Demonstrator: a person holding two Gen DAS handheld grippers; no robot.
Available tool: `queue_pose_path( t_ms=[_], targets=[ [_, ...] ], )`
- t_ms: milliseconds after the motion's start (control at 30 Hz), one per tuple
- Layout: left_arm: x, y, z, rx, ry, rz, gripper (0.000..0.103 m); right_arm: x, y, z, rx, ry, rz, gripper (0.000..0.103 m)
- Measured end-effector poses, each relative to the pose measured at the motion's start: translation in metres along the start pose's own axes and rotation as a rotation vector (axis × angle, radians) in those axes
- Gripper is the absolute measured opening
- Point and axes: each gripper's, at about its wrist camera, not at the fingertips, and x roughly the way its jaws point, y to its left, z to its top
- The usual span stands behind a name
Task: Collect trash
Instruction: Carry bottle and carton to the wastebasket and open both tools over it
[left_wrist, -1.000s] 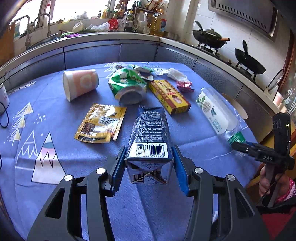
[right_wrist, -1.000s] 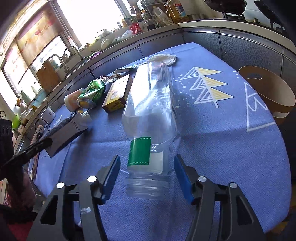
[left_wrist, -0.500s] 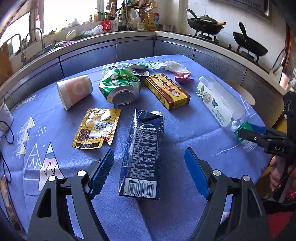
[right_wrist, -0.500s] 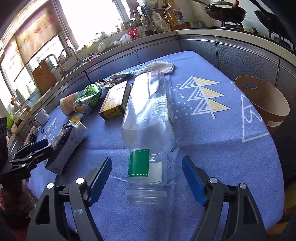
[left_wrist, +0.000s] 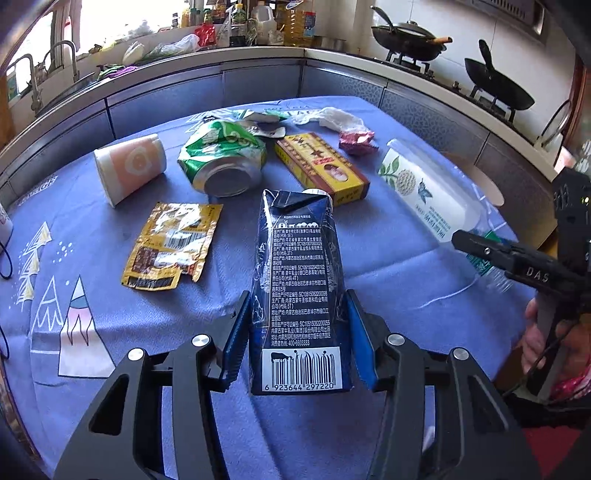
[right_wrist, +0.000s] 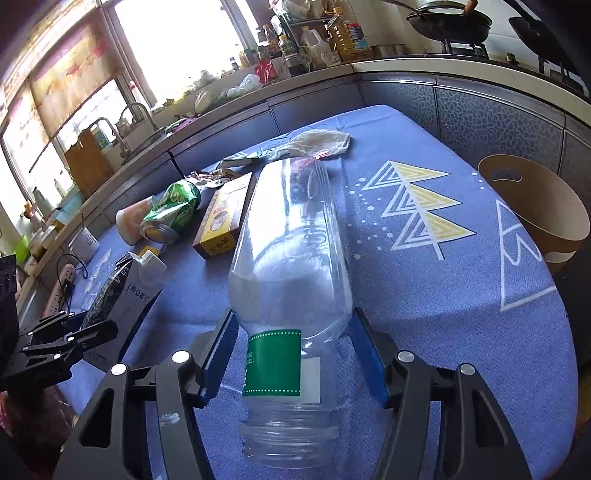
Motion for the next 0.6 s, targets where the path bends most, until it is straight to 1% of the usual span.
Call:
queue_pose_path(
  t_ms=[67, 233, 300, 367, 433, 467, 533, 600],
  targets=[
    [-0.001, -0.005, 0.011, -0.01, -0.012, -0.05, 0.048, -0.007, -0.008, 0.001, 0.034, -0.021, 0.013, 0.061],
    [0.01, -0.027, 0.041, -0.007, -0.017, -0.167, 0.048, -0.024, -0.03, 0.003, 0.094, -0.088, -0.017, 0.061],
    [0.016, -0.044, 0.053, 0.028, -0.023, -0.199, 0.048, -0.032, -0.037, 0.004, 0.108, -0.121, -0.031, 0.061],
    [0.024, -0.062, 0.065, 0.073, -0.027, -0.209, 0.048, -0.036, -0.043, 0.005, 0.111, -0.134, -0.047, 0.06],
    [0.036, -0.078, 0.076, 0.097, -0.012, -0.235, 0.048, -0.037, -0.054, 0.005, 0.133, -0.137, -0.06, 0.052],
    [0.042, -0.085, 0.08, 0.104, -0.001, -0.249, 0.048, -0.037, -0.058, 0.004, 0.148, -0.138, -0.059, 0.039],
    [0.055, -0.099, 0.09, 0.121, 0.015, -0.271, 0.048, -0.037, -0.067, 0.004, 0.175, -0.131, -0.065, 0.04],
    [0.063, -0.112, 0.095, 0.131, 0.021, -0.285, 0.048, -0.038, -0.072, 0.003, 0.194, -0.126, -0.048, 0.04]
  ],
)
